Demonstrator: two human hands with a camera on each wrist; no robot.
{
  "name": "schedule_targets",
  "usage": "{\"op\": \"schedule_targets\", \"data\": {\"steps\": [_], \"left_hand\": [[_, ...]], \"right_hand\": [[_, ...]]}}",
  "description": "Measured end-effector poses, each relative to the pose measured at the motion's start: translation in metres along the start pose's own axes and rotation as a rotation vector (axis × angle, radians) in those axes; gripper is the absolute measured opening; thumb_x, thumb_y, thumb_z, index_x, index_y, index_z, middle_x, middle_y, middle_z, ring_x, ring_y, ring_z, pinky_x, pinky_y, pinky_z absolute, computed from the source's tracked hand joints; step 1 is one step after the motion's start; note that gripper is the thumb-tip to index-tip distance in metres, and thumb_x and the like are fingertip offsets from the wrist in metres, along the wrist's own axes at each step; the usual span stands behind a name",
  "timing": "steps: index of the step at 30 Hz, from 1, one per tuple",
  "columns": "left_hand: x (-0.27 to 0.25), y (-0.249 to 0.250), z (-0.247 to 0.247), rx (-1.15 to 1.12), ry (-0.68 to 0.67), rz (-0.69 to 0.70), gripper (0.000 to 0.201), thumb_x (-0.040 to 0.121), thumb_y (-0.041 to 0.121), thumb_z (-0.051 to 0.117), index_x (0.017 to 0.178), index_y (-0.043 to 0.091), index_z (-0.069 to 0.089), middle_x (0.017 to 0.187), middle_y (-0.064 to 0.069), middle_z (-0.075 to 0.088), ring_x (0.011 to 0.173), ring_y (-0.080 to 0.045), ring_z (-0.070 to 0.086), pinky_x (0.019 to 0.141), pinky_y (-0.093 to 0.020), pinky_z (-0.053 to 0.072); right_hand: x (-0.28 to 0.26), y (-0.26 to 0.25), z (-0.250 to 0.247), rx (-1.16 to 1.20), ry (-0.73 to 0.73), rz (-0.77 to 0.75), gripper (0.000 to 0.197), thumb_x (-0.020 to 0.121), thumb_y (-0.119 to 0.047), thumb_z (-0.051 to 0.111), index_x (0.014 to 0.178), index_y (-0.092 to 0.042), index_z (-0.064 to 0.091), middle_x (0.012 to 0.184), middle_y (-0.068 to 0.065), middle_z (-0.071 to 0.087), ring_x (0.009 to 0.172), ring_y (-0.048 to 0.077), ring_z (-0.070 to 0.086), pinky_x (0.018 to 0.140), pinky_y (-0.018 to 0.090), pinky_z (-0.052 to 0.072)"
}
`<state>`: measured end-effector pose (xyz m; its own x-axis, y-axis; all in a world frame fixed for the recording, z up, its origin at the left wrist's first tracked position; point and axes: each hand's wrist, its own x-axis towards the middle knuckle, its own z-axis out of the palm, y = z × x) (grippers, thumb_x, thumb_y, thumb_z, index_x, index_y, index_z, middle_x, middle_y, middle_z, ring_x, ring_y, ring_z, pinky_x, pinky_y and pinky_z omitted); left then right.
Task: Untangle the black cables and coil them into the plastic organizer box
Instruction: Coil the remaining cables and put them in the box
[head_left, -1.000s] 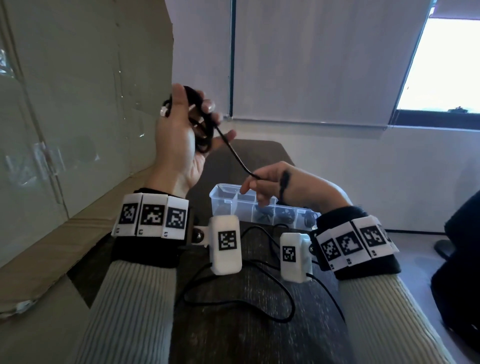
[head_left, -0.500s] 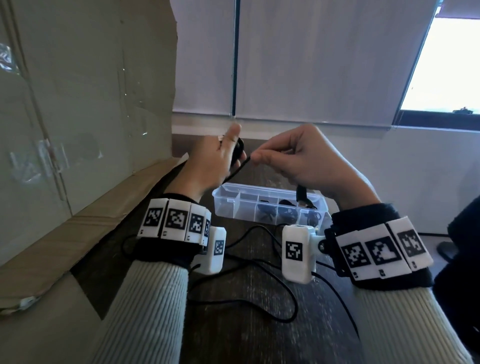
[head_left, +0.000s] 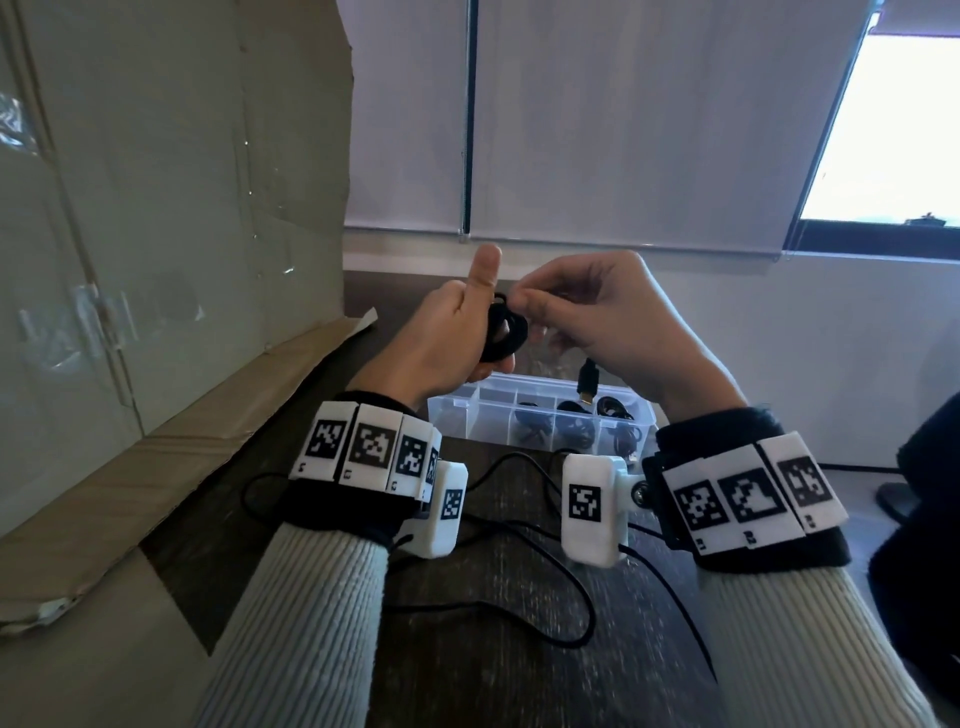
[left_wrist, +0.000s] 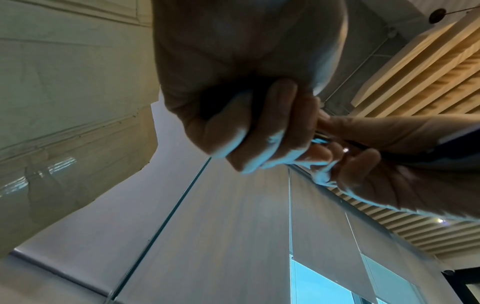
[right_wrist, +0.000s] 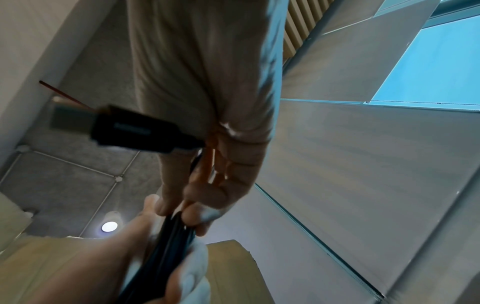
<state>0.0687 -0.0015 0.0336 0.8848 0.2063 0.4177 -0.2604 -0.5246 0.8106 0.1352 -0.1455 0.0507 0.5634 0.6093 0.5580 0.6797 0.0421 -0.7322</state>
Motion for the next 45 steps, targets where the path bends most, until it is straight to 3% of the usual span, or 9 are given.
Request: {"op": "schedule_targets", "data": {"steps": [9, 16, 21, 24, 26, 28, 35, 40, 45], "left_hand": [[-0.003, 0.006, 0.000, 0.007, -0.095, -0.003, 0.038, 0.103, 0.032, 0.020, 0.088, 0.016, 0.051, 0.054, -0.004, 0.060, 0.041, -0.011, 0.046, 0.041, -0.021, 0.032], [-0.001, 0.011, 0.000, -0.149, -0.269, -0.022, 0.069, 0.101, 0.051, 0.016, 0.081, 0.008, 0.065, 0.062, -0.005, 0.067, 0.049, -0.012, 0.055, 0.042, -0.020, 0.039], [0.000, 0.010, 0.002, 0.004, -0.179, -0.038, 0.087, 0.086, 0.074, 0.011, 0.073, 0.009, 0.067, 0.059, -0.006, 0.066, 0.049, -0.016, 0.057, 0.045, -0.023, 0.041], [-0.001, 0.011, -0.002, -0.052, -0.255, -0.013, 0.083, 0.065, 0.087, 0.034, 0.076, 0.011, 0.067, 0.062, -0.005, 0.064, 0.047, -0.013, 0.053, 0.047, -0.022, 0.041], [-0.002, 0.011, -0.006, 0.020, -0.314, 0.052, 0.062, 0.062, 0.072, 0.067, 0.082, 0.013, 0.067, 0.066, -0.001, 0.062, 0.054, -0.011, 0.054, 0.053, -0.025, 0.045], [-0.002, 0.011, -0.010, 0.140, -0.359, 0.127, 0.047, 0.065, 0.054, 0.079, 0.086, 0.013, 0.068, 0.066, 0.003, 0.061, 0.059, -0.009, 0.056, 0.060, -0.027, 0.047], [-0.004, 0.010, -0.013, 0.225, -0.301, 0.125, 0.024, 0.092, 0.027, 0.060, 0.079, 0.009, 0.068, 0.058, 0.006, 0.060, 0.053, -0.006, 0.053, 0.056, -0.025, 0.045], [-0.002, 0.009, -0.008, 0.167, -0.285, 0.089, 0.022, 0.095, 0.026, 0.057, 0.093, 0.006, 0.067, 0.066, 0.001, 0.061, 0.059, -0.011, 0.056, 0.064, -0.035, 0.055], [0.000, 0.007, 0.001, 0.228, -0.179, 0.151, 0.030, 0.088, 0.042, 0.061, 0.078, 0.014, 0.063, 0.064, 0.003, 0.066, 0.051, -0.003, 0.057, 0.052, -0.027, 0.054]], "right_hand": [[-0.001, -0.002, -0.001, 0.004, 0.062, -0.048, 0.010, 0.084, -0.008, 0.072, 0.088, 0.000, 0.073, 0.064, -0.004, 0.068, 0.051, 0.001, 0.057, 0.055, 0.015, 0.047], [-0.001, -0.004, -0.010, 0.004, 0.076, -0.060, 0.004, 0.086, -0.007, 0.070, 0.082, -0.006, 0.069, 0.061, -0.008, 0.066, 0.049, -0.002, 0.057, 0.052, 0.009, 0.043], [0.000, -0.003, -0.006, -0.034, 0.092, -0.079, 0.005, 0.085, -0.008, 0.072, 0.081, -0.008, 0.069, 0.063, -0.005, 0.066, 0.048, -0.003, 0.056, 0.053, 0.009, 0.043], [0.002, -0.003, -0.005, -0.067, 0.107, -0.092, 0.003, 0.085, -0.009, 0.072, 0.085, -0.006, 0.071, 0.066, -0.005, 0.066, 0.051, -0.004, 0.058, 0.055, 0.010, 0.044], [0.002, -0.005, -0.008, -0.072, 0.107, -0.095, 0.003, 0.085, -0.009, 0.072, 0.086, -0.006, 0.071, 0.068, -0.004, 0.067, 0.055, -0.003, 0.060, 0.058, 0.011, 0.046], [0.000, -0.008, -0.009, -0.052, 0.092, -0.090, 0.004, 0.085, -0.006, 0.070, 0.087, -0.003, 0.070, 0.068, -0.003, 0.066, 0.052, -0.004, 0.058, 0.056, 0.009, 0.044], [-0.005, -0.011, -0.010, -0.117, -0.127, -0.051, 0.009, 0.090, -0.017, 0.066, 0.098, -0.016, 0.068, 0.076, -0.015, 0.066, 0.063, -0.010, 0.058, 0.061, 0.005, 0.041], [0.001, -0.004, -0.009, -0.206, 0.026, -0.147, 0.011, 0.085, -0.018, 0.072, 0.096, -0.022, 0.073, 0.074, -0.015, 0.064, 0.063, -0.004, 0.059, 0.067, 0.019, 0.046], [0.004, -0.001, -0.012, -0.377, 0.113, -0.200, 0.013, 0.085, -0.018, 0.072, 0.096, -0.013, 0.077, 0.076, -0.013, 0.059, 0.071, 0.009, 0.059, 0.072, 0.029, 0.049]]}}
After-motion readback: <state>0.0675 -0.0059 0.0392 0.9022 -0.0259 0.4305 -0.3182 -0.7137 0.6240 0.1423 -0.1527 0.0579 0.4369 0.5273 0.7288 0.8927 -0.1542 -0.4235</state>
